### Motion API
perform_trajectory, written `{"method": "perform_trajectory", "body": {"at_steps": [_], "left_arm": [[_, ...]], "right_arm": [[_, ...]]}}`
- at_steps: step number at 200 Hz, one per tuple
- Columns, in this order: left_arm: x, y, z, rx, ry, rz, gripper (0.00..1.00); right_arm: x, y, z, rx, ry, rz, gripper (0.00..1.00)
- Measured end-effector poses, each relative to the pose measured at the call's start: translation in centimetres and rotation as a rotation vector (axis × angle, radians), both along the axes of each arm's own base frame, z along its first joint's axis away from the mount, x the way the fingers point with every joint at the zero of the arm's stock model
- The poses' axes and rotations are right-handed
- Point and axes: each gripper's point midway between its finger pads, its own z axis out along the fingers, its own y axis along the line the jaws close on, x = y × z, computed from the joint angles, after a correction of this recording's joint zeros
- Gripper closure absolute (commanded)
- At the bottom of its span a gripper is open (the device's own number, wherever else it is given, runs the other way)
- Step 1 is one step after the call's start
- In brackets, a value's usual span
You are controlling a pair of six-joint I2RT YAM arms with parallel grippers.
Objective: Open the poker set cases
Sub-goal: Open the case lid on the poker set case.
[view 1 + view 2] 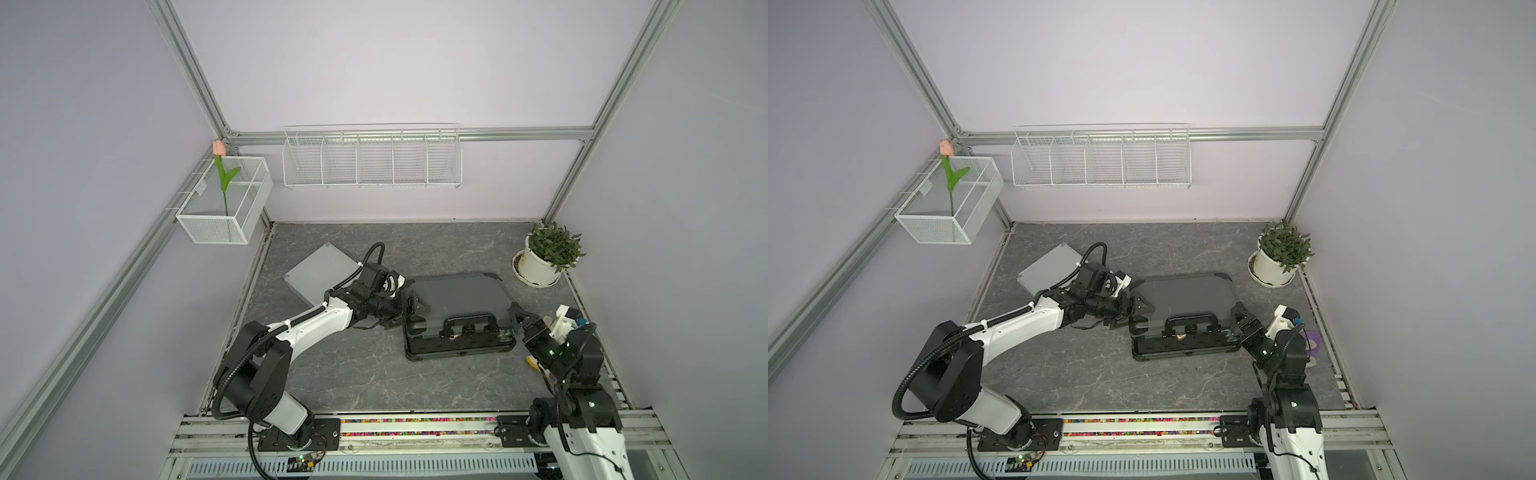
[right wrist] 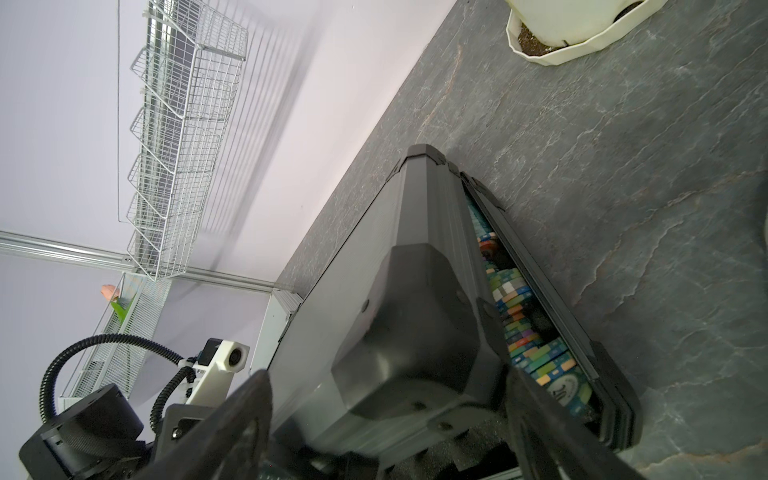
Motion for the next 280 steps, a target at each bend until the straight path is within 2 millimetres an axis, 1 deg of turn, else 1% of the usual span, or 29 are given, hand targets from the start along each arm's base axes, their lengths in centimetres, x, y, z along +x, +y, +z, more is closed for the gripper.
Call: {"method": "perform_trajectory", "body": {"at_steps": [26,38,64,85,110,124,135,170,187,212,280], "left_arm": [[1.0,-0.8,0.2,-0.007,-0.002,-0.004,0.06],[1.2,-1.1,0.2,-0.005,-0.006,-0.01,0.07],[1.2,-1.5,-0.7,0.008,0.006,-0.03,0.07],[1.1,-1.5,-1.0,0.021,0.021,-0.039,0.07],[1.4,-1.6,-0.3,0.023,0.022,-0.041,0.07],[1.6,-1.7,0.2,0.017,0.022,-0.037,0.07],[1.8,-1.7,0.5,0.012,0.021,-0.035,0.07],[2.0,-1.7,0.8,-0.002,0.027,-0.033,0.07],[2.2,-1.7,1.2,-0.016,0.037,-0.027,0.07],[2.7,-1.7,2.0,-0.034,0.043,-0.011,0.07],[5.3,-2.3,4.0,-0.123,0.045,0.047,0.06]], "right_arm": [[0.1,-0.4,0.7,-0.024,-0.018,-0.018,0.12],[0.1,-0.4,1.5,-0.034,-0.044,-0.018,0.11],[0.4,-0.6,3.8,-0.05,-0.119,-0.028,0.12],[0.9,-0.9,4.5,-0.056,-0.141,-0.044,0.12],[1.5,-1.1,4.4,-0.066,-0.129,-0.051,0.11],[1.7,-1.2,4.8,-0.081,-0.129,-0.053,0.12],[1.8,-1.2,5.4,-0.095,-0.14,-0.055,0.12],[1.7,-1.9,8.4,-0.156,-0.193,-0.079,0.12],[1.4,-2.5,9.2,-0.189,-0.193,-0.104,0.12],[1.2,-3.1,9.6,-0.234,-0.182,-0.128,0.12],[1.1,-3.5,8.9,-0.274,-0.146,-0.134,0.12]]}}
